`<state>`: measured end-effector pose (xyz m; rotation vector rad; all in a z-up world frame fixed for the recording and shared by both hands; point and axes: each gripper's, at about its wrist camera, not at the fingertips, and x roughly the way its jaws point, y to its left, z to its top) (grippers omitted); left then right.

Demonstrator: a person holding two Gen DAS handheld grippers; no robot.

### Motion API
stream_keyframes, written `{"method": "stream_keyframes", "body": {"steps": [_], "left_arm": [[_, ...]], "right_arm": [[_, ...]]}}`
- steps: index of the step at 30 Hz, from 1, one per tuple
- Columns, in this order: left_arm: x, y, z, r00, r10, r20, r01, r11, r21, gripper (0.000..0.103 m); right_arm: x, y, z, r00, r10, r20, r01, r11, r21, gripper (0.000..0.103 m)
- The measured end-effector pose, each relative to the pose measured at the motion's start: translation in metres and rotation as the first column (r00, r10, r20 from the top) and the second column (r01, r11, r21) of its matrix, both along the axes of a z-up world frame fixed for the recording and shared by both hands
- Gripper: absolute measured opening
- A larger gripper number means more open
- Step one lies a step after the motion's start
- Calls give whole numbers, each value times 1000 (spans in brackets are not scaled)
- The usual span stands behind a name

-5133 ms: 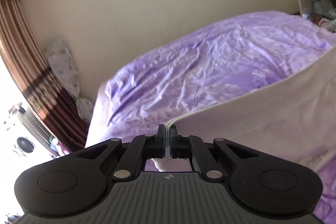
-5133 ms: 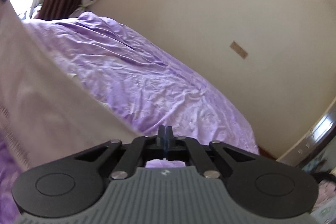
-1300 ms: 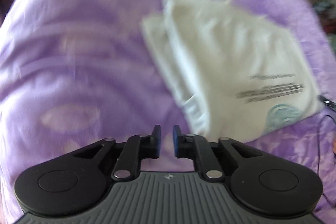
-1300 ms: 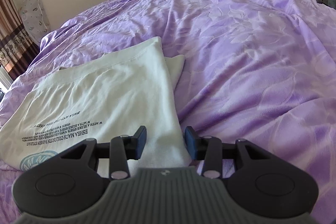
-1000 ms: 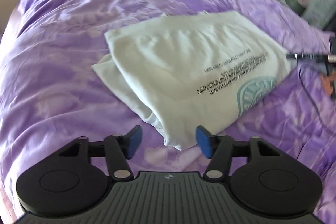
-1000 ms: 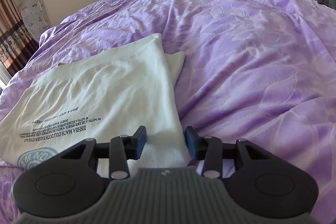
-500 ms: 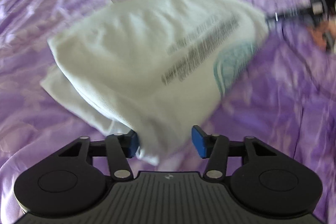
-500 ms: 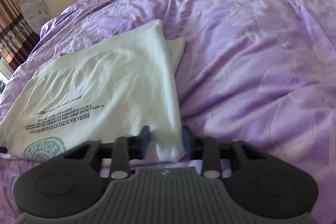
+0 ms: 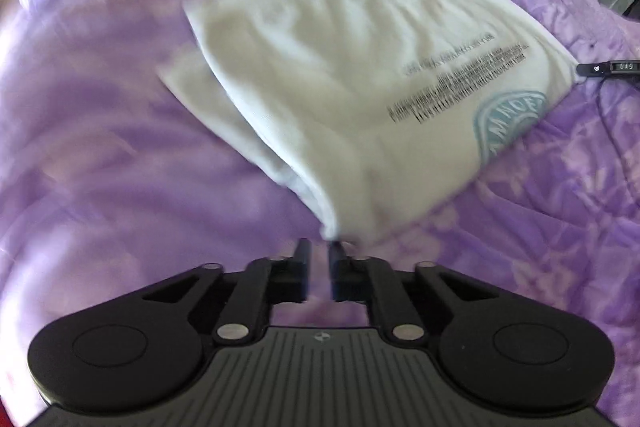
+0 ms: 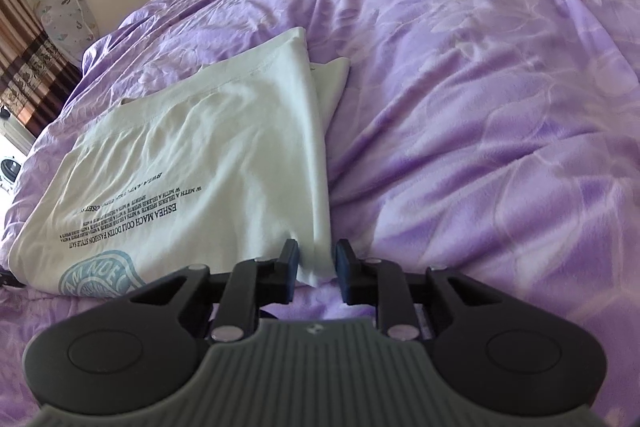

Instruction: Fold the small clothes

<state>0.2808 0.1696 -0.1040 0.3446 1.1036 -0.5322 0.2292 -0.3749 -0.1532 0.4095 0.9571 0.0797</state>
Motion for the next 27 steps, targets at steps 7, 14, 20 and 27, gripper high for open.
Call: {"method": "stream_keyframes", "body": {"steps": [7,14,20,27], "left_arm": [[-15,-44,-5,957,-258,130,223,945,238,47],[-24,-80,-13,870,-460,180,399,869,293,44],[-14,-98,-25,812,-583,15,543,766,344,51],[0,-89,-30,804,-574,-155,582,707,401,31]], "right_arm": [[1,3,-2,1000,4,1,-4,1000,-19,19],[4,5,-6,1000,3,-16,-4,999,-33,21],[6,7,-8,1000,13,-18,-14,999,-47,23],[7,4,-12,1000,17,-11,-17,1000,-26,24]]}}
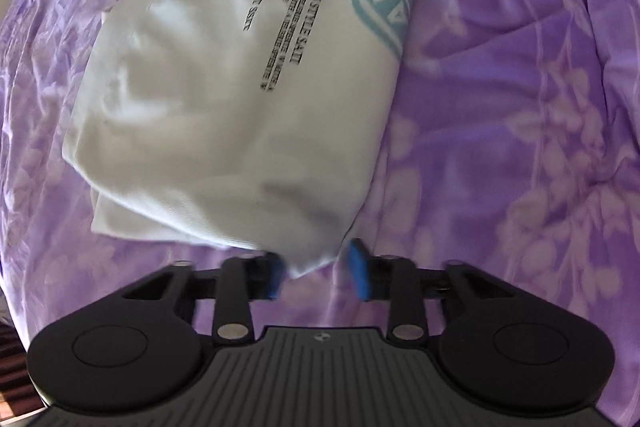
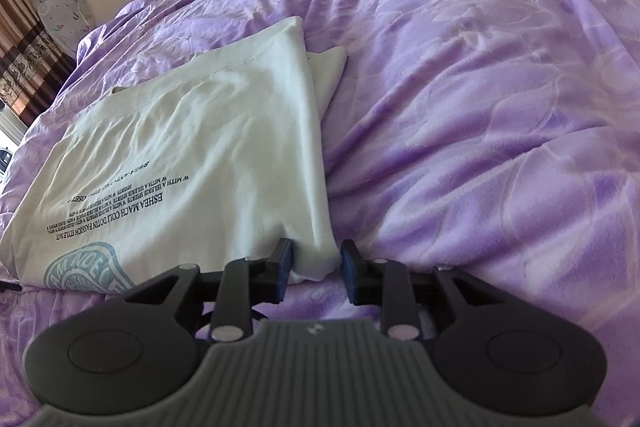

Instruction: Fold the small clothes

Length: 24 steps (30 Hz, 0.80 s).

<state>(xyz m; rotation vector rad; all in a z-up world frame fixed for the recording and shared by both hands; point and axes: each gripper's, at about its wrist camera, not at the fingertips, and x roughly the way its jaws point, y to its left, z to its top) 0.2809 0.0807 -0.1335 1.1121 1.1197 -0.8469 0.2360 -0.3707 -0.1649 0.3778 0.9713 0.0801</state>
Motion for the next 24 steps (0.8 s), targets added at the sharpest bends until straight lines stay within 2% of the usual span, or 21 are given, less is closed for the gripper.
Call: {"method": "stream_keyframes", "body": {"steps": [1,4,6,8,10,14,16,20,21,22,24], "left_arm": [[-2,0,2,1000,-10,21,10,1000,-9,22],[-13,-4,8,996,-28,84,32,999,-44,15],[-20,-6,6,993,-36,113,38,999,-14,13],[-23,-1,3,994,-35,107,33,999,21,12],[-19,11,3,996,21,85,-25,999,39,11],[-15,30,1,985,169,46,-169,986,0,6],[-8,38,1,961,275,20,-274,961,-49,6],[0,52,4,896,443,-40,-444,885,-142,6],[-1,55,3,886,461,-41,-462,876,-138,0],[-3,56,1,878,477,-44,-479,871,-110,0],[-8,59,-1,865,501,-29,-502,859,-100,0]], "right_arm": [[0,0,-1,1000,1,0,-1,1000,2,24],[1,1,-2,1000,3,0,-3,1000,3,25],[1,2,-2,1000,4,-1,-4,1000,2,25],[0,1,-2,1000,4,1,-4,1000,4,25],[0,1,-2,1000,4,2,-4,1000,6,25],[0,0,-2,1000,6,0,-6,1000,2,25],[-1,-1,-1,1000,5,-1,-5,1000,5,25],[-1,-4,2,1000,-4,-18,5,1000,24,25],[-1,-6,3,1000,-11,-22,12,999,35,25],[-2,-9,4,999,-20,-27,22,999,47,24],[-4,-15,8,999,-46,-30,48,996,71,24]]}}
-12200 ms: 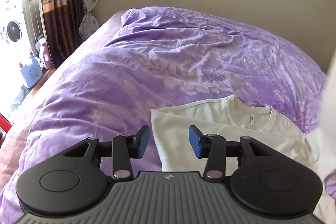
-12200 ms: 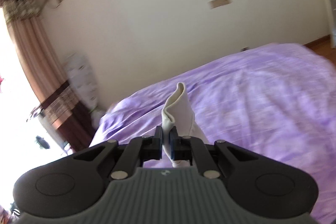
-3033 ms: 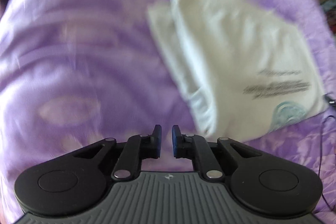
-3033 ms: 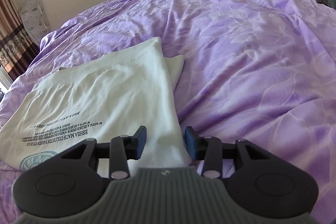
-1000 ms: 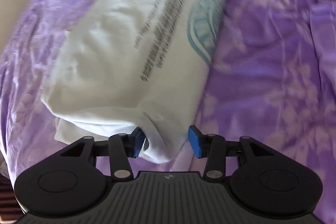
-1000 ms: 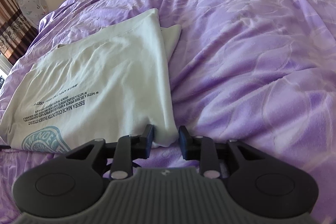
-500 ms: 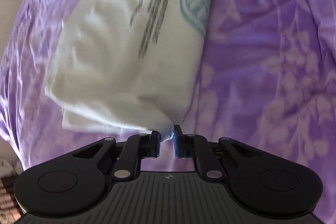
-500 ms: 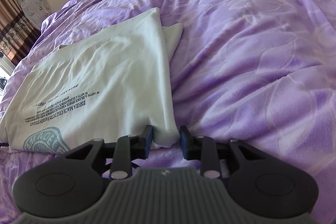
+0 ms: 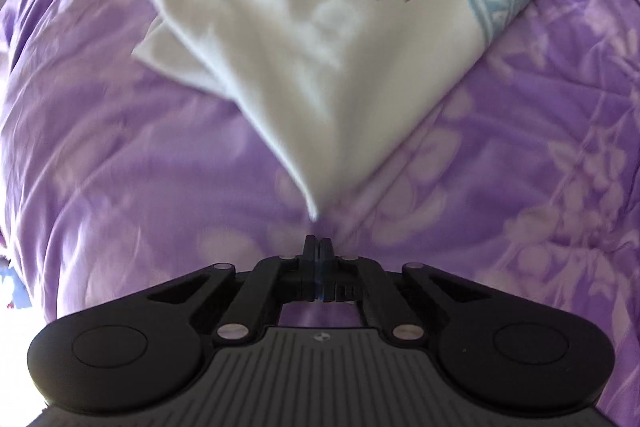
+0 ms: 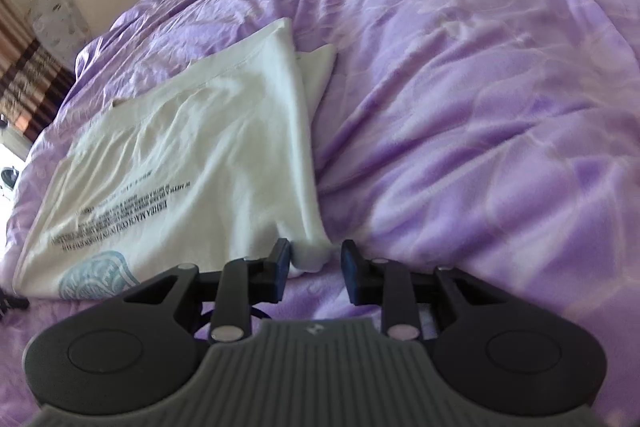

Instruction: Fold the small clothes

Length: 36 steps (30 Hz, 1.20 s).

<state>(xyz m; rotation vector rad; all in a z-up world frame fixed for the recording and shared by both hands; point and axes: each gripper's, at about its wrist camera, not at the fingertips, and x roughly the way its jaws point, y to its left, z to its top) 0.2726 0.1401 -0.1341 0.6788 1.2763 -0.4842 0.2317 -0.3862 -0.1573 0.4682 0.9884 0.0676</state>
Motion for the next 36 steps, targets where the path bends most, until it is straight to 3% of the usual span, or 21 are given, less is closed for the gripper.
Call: {"method": "stream_keyframes", "body": {"steps": [6,9,12,14,15,17,19,22,26,28,34,36], "left_arm": [[-4,17,41,981,162,103,-146,978,-150,1],[0,25,62,946,294,140,-248,929,-274,3],[10,25,65,905,412,104,-345,856,-386,5],[16,16,56,893,442,80,-377,834,-402,5],[17,14,51,894,443,67,-383,834,-397,5],[21,2,35,893,445,66,-401,855,-329,5],[20,-3,21,887,457,70,-427,868,-251,3],[20,2,5,872,488,51,-466,857,-221,3],[14,-2,-10,882,462,87,-443,879,-178,4],[14,-1,-10,877,472,87,-452,874,-179,4],[7,5,13,868,487,102,-478,873,-100,13],[3,9,28,865,479,148,-463,877,-131,14]], "right_arm": [[-12,-21,15,997,-74,26,71,990,120,36],[-7,-24,9,996,-87,2,86,985,146,36],[0,-24,-2,996,-88,-15,89,980,177,29],[3,-22,-10,996,-82,-21,85,977,196,12],[4,-19,-12,997,-73,-17,75,980,182,5],[1,-11,-7,999,-43,-1,43,993,109,3],[0,2,-1,1000,4,-2,-5,999,-34,1],[1,17,-6,997,75,-23,-78,981,-177,0],[6,12,-18,996,73,-47,-81,979,-187,0],[6,9,-16,997,69,-46,-77,980,-186,0],[-4,12,6,999,43,-31,-50,963,-266,0],[-10,11,20,999,36,2,-33,946,-322,0]]}}
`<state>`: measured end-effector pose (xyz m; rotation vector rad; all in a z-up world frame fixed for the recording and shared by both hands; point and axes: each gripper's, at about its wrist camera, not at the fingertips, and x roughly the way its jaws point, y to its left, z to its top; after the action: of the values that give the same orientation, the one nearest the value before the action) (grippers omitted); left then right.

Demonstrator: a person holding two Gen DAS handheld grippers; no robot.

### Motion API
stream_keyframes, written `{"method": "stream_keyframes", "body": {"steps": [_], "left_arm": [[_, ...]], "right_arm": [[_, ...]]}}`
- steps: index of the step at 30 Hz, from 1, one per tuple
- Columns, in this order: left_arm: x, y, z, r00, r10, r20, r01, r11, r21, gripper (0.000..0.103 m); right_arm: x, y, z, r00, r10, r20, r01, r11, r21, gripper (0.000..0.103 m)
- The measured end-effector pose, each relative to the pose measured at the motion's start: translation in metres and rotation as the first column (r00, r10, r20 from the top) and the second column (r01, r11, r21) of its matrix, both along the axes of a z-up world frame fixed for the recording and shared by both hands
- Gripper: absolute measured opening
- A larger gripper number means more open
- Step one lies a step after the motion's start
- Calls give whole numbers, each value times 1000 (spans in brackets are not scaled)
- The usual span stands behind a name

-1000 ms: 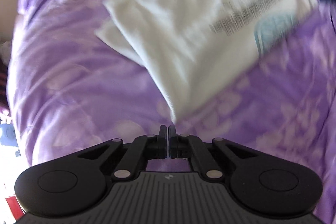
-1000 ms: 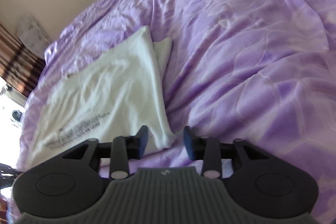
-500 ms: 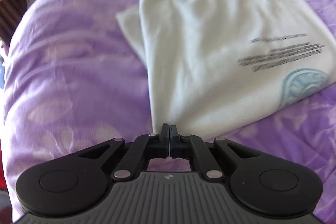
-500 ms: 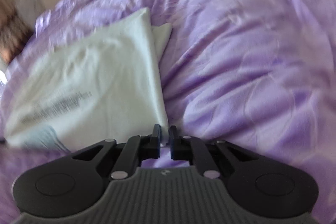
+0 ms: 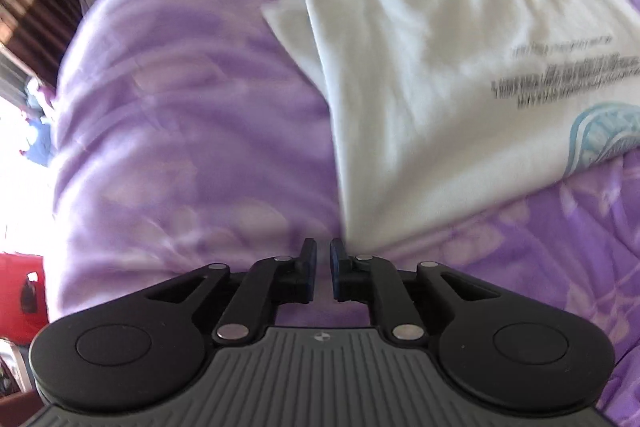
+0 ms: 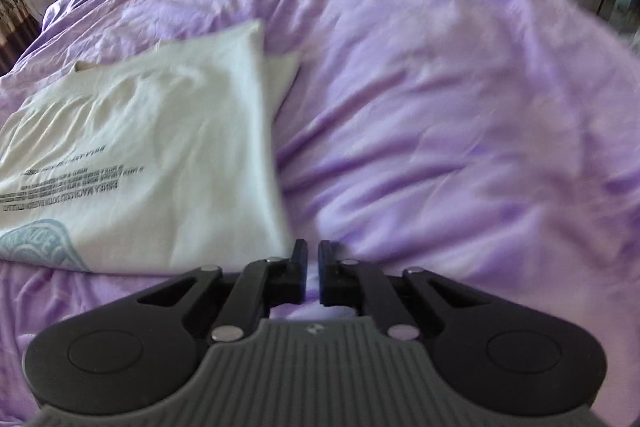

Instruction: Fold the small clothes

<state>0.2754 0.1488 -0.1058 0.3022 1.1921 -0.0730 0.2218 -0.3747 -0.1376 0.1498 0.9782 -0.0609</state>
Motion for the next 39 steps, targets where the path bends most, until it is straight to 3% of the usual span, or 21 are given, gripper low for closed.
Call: {"method": "stream_keyframes", "body": {"steps": [1,2,4,6,8,10,13,15,17,21,23,26,27,29,30,31,36,39], "left_arm": [[0,3,10,999,2,39,-1,1000,-26,21],[1,7,20,997,11,76,-6,998,-64,27],[8,14,34,988,51,146,-28,987,-156,57],[22,16,39,977,111,184,-60,962,-266,69],[38,18,37,972,158,177,-81,922,-378,73],[55,19,30,968,196,159,-105,886,-451,77],[75,21,15,953,261,154,-158,862,-482,82],[89,26,3,943,302,139,-199,848,-491,83],[97,37,-8,928,353,119,-245,818,-521,85],[108,66,-38,898,440,29,-322,699,-638,86],[113,75,-51,890,456,5,-333,656,-677,80],[118,80,-61,891,453,0,-316,623,-716,62],[119,81,-63,891,455,-4,-317,615,-722,51],[121,79,-64,895,447,-1,-308,615,-726,30],[120,77,-61,897,443,6,-300,618,-727,14],[119,74,-57,897,441,20,-292,627,-722,8],[111,42,-8,902,410,137,-232,726,-648,7],[108,9,30,917,356,177,-194,789,-583,7]], "right_arm": [[-2,-2,7,1000,-4,17,4,1000,3,9],[-4,-3,13,999,1,37,-1,1000,19,10],[-2,3,26,996,39,76,-42,998,36,10],[5,16,35,991,83,107,-89,995,50,10],[15,32,41,982,128,139,-141,986,87,17],[26,48,44,972,162,170,-182,977,107,31],[48,72,41,961,194,196,-222,966,133,33],[63,83,35,958,203,202,-236,960,153,36],[77,92,27,956,207,210,-243,957,159,36],[98,107,10,953,210,216,-247,956,160,36],[105,110,0,951,214,222,-253,953,165,36],[110,110,-12,949,218,226,-258,952,164,36],[113,110,-15,950,219,224,-259,952,165,36],[117,108,-19,952,214,217,-253,953,168,36],[118,106,-21,954,211,214,-249,954,168,36],[118,104,-22,955,205,213,-243,956,167,36],[117,92,-22,962,167,218,-209,960,187,36],[111,83,-16,960,150,238,-201,958,206,36]]}}
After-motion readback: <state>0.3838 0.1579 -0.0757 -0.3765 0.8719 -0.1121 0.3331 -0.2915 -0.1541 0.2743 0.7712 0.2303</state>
